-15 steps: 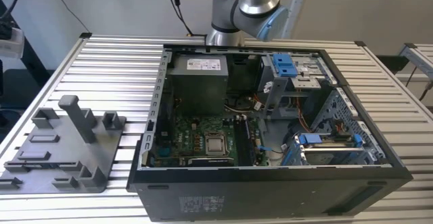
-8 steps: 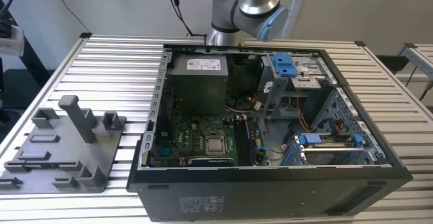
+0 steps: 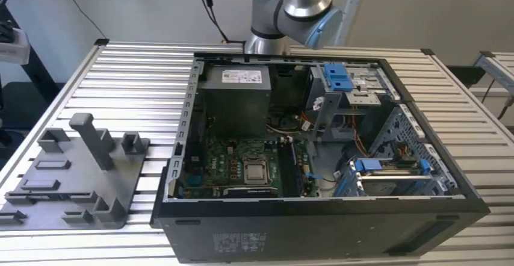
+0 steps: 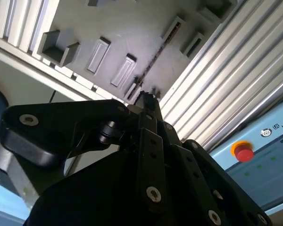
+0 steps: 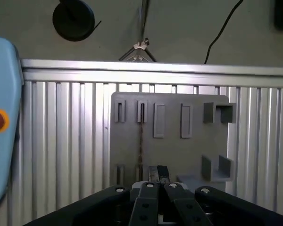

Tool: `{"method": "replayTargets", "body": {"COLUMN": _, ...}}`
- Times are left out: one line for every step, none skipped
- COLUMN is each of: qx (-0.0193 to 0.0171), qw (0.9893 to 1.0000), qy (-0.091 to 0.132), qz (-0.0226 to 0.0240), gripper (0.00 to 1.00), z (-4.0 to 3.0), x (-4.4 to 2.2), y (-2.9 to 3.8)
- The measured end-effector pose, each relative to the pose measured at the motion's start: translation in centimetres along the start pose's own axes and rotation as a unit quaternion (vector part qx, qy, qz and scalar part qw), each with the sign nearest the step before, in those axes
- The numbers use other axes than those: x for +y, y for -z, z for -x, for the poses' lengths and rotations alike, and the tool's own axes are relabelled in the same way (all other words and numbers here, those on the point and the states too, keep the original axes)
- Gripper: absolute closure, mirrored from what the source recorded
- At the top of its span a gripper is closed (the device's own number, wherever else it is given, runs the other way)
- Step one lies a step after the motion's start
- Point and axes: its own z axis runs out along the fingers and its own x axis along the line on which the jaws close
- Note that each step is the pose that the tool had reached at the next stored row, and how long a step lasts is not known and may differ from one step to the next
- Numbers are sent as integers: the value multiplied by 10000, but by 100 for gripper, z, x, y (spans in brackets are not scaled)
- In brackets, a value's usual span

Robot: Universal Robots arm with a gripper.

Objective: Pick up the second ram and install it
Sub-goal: 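Pick up the second ram and move it above second insertion slot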

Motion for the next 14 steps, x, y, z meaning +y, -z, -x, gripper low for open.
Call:
{"method": "replayTargets", "body": {"qx": 2, "qw": 10000, "qy": 40, "qz": 3, "gripper": 89, "z": 0, "x": 0, "y": -2}}
{"method": "replayTargets", "body": {"qx": 3, "qw": 10000, "qy": 76, "qz": 7, "gripper": 89, "z": 0, "x": 0, "y": -3}}
{"method": "replayTargets", "body": {"qx": 5, "qw": 9999, "qy": 106, "qz": 10, "gripper": 89, "z": 0, "x": 0, "y": -2}}
{"method": "replayTargets", "body": {"qx": 6, "qw": 9999, "qy": 136, "qz": 12, "gripper": 89, "z": 0, "x": 0, "y": -2}}
{"method": "replayTargets", "body": {"qx": 7, "qw": 9999, "qy": 165, "qz": 14, "gripper": 89, "z": 0, "x": 0, "y": -3}}
{"method": "replayTargets", "body": {"qx": 8, "qw": 9998, "qy": 193, "qz": 16, "gripper": 89, "z": 0, "x": 0, "y": -3}}
{"method": "replayTargets", "body": {"qx": 9, "qw": 9997, "qy": 224, "qz": 19, "gripper": 89, "z": 0, "x": 0, "y": -2}}
{"method": "replayTargets", "body": {"qx": 10, "qw": 9997, "qy": 254, "qz": 21, "gripper": 89, "z": 0, "x": 0, "y": -2}}
{"method": "replayTargets", "body": {"qx": 12, "qw": 9996, "qy": 283, "qz": 24, "gripper": 89, "z": 0, "x": 0, "y": -2}}
{"method": "replayTargets", "body": {"qx": 13, "qw": 9995, "qy": 312, "qz": 26, "gripper": 88, "z": 0, "x": 0, "y": -3}}
{"method": "replayTargets", "body": {"qx": 14, "qw": 9994, "qy": 340, "qz": 28, "gripper": 83, "z": 0, "x": 0, "y": -3}}
{"method": "replayTargets", "body": {"qx": 15, "qw": 9993, "qy": 369, "qz": 31, "gripper": 76, "z": 0, "x": 0, "y": -3}}
{"method": "replayTargets", "body": {"qx": 16, "qw": 9992, "qy": 399, "qz": 33, "gripper": 76, "z": 0, "x": 0, "y": -3}}
{"method": "replayTargets", "body": {"qx": 17, "qw": 9991, "qy": 428, "qz": 35, "gripper": 70, "z": 0, "x": 0, "y": -2}}
